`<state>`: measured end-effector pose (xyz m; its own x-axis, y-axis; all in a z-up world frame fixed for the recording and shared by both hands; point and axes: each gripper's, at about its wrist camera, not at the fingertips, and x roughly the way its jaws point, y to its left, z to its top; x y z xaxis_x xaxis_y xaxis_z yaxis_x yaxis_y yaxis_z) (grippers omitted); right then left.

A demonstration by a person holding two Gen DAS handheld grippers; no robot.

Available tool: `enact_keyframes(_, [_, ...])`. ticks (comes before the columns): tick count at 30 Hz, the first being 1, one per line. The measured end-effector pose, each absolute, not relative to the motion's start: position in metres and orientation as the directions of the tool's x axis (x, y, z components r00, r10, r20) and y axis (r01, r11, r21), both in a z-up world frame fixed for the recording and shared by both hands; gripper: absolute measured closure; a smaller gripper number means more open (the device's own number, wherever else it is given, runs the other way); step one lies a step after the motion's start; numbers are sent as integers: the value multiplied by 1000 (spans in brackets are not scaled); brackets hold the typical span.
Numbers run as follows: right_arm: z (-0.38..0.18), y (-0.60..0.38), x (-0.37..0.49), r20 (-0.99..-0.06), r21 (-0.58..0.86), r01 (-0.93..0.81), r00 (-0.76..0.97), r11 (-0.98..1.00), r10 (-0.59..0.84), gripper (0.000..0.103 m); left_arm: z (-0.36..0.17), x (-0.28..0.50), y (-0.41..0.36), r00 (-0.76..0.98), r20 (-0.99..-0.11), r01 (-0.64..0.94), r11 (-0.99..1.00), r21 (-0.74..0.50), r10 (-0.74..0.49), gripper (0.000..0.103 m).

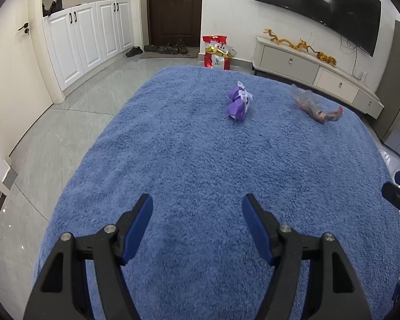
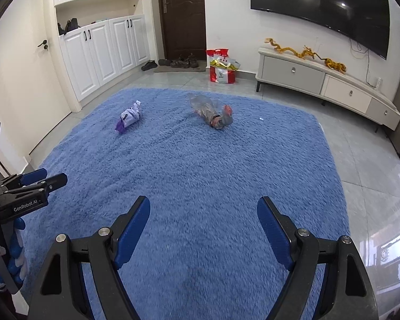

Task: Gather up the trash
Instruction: 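Grasp the purple wrapper with the left tool while the right tool grasps the clear bottle, then carry the purple wrapper and bottle to the white bin and open both tools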

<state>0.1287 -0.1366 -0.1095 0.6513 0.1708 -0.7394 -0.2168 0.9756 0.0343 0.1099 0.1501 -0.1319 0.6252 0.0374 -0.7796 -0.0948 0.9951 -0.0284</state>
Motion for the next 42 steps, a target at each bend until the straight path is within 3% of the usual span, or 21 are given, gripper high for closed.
enact_keyframes(13, [-124,-138,176,-750,49,-246,631,968,198,21,-139,151,136,600,-799,-57,998,21,51,35])
enact_keyframes(22, [-123,-145,246,-739,51,-264,638,963,214,21,-137,209,138,582,-790,75,980,-182,-191,35])
enact_keyframes(27, [-133,-141,289,-739,80,-273,629,959,240,22,-136,245,129,607,-771,110,981,-159,-193,35])
enact_keyframes(30, [-143,-139,309,-746,99,-270,617,958,251,27,-143,266,126,606,-775,117,984,-135,-179,37])
enact_keyframes(33, [-153,-138,322,-757,129,-264,597,956,267,39,-150,280,122,598,-781,124,984,-129,-178,55])
enact_keyframes(35, [-159,-139,325,-767,148,-262,578,954,278,59,-156,286,122,581,-790,122,980,-155,-197,74])
enact_keyframes(38, [-163,-138,317,-771,160,-275,565,948,295,81,-156,280,122,588,-783,125,980,-158,-201,81])
enact_keyframes(42, [-154,-138,285,-753,174,-294,576,940,320,81,-146,252,121,597,-761,156,968,-198,-253,83])
